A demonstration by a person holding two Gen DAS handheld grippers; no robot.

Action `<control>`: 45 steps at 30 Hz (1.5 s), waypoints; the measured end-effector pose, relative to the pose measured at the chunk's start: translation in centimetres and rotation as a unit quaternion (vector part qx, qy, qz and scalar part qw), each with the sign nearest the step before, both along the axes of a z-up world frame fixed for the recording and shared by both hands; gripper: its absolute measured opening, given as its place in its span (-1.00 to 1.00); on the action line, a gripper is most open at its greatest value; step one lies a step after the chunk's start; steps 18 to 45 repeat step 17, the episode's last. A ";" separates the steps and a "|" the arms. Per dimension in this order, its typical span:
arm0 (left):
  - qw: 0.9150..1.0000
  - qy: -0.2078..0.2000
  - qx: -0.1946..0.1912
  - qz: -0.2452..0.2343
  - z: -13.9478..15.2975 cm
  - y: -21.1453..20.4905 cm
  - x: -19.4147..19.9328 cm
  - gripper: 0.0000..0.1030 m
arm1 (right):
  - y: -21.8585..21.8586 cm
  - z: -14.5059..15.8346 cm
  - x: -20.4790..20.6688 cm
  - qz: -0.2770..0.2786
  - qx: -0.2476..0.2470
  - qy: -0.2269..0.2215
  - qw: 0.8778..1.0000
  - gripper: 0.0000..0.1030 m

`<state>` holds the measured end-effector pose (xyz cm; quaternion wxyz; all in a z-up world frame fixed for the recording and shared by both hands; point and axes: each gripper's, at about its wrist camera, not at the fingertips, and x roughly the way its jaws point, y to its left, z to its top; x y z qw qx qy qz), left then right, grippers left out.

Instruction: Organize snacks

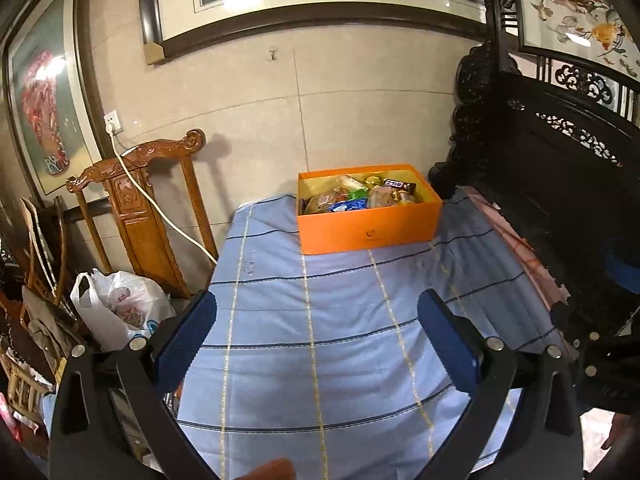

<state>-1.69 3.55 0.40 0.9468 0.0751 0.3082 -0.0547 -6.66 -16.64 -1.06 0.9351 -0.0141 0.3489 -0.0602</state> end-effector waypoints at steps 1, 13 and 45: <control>1.000 0.000 0.000 0.000 0.0 0.0 0.0 0.91 | -0.2 -0.1 -0.1 0.000 0.001 0.001 1.000 0.92; 1.000 0.019 -0.006 -0.009 -1.3 -1.5 0.5 0.91 | -1.7 -0.8 -0.1 -0.003 0.006 0.011 1.000 0.92; 0.999 0.031 -0.008 -0.003 -1.9 -1.3 1.1 0.91 | -1.8 -1.0 0.2 -0.004 0.004 0.010 1.000 0.92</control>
